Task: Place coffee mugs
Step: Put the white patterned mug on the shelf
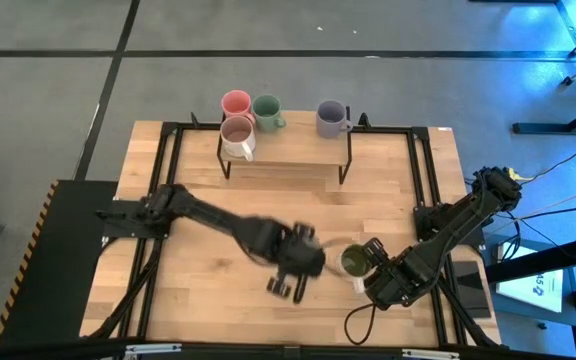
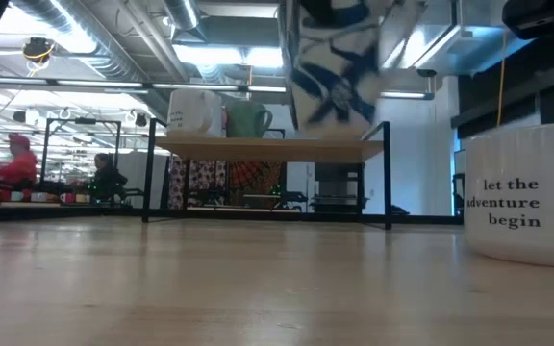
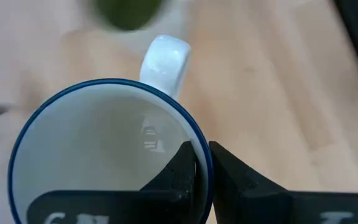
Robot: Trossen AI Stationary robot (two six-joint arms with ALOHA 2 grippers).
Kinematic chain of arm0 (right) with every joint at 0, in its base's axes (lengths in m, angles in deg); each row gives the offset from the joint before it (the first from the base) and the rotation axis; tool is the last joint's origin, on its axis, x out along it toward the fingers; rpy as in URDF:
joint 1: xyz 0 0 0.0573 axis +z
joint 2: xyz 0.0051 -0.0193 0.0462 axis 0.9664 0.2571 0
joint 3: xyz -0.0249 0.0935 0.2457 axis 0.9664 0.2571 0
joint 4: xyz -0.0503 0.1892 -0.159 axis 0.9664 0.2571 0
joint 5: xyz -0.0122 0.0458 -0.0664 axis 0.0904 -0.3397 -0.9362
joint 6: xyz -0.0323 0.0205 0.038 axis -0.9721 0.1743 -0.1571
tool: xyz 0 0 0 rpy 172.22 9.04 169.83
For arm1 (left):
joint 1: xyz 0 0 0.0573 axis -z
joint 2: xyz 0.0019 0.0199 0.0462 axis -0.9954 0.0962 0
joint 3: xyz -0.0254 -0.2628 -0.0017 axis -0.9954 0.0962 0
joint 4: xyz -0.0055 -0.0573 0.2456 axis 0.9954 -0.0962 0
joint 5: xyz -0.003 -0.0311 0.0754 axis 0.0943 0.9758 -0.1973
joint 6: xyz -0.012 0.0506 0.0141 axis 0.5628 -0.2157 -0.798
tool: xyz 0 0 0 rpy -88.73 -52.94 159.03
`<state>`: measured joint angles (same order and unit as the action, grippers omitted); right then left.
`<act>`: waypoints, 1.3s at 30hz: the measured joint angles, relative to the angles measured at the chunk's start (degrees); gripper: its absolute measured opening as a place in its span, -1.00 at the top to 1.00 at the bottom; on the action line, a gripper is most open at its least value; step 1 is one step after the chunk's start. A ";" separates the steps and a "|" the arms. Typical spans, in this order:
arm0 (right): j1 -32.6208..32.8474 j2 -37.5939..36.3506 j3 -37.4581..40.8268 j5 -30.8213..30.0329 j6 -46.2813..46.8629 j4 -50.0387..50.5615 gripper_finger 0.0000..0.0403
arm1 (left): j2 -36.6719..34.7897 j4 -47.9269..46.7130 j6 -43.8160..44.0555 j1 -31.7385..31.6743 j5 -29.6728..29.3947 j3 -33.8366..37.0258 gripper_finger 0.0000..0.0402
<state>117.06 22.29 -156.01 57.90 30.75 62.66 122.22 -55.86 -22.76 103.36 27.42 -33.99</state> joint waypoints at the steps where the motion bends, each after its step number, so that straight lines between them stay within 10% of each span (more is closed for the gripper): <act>1: -0.01 0.00 0.01 -0.02 0.29 0.00 -0.08 | -0.28 -2.30 0.24 -1.36 -0.55 -1.89 0.89; 7: 0.02 0.00 0.01 -1.80 1.61 -0.46 -0.08 | -0.74 -15.10 0.67 -9.60 -5.82 -12.09 0.89; 23: 0.02 0.00 0.01 -1.43 2.07 -1.88 -0.08 | -5.63 -22.41 0.13 -35.59 -4.34 -10.43 0.89; 39: 0.02 0.00 0.01 -1.45 3.23 -1.77 -0.08 | -5.58 -19.74 2.27 -39.94 3.63 -10.43 0.89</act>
<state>117.08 22.29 -155.99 56.45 33.98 60.89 116.64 -75.60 -20.49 63.42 31.05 -44.42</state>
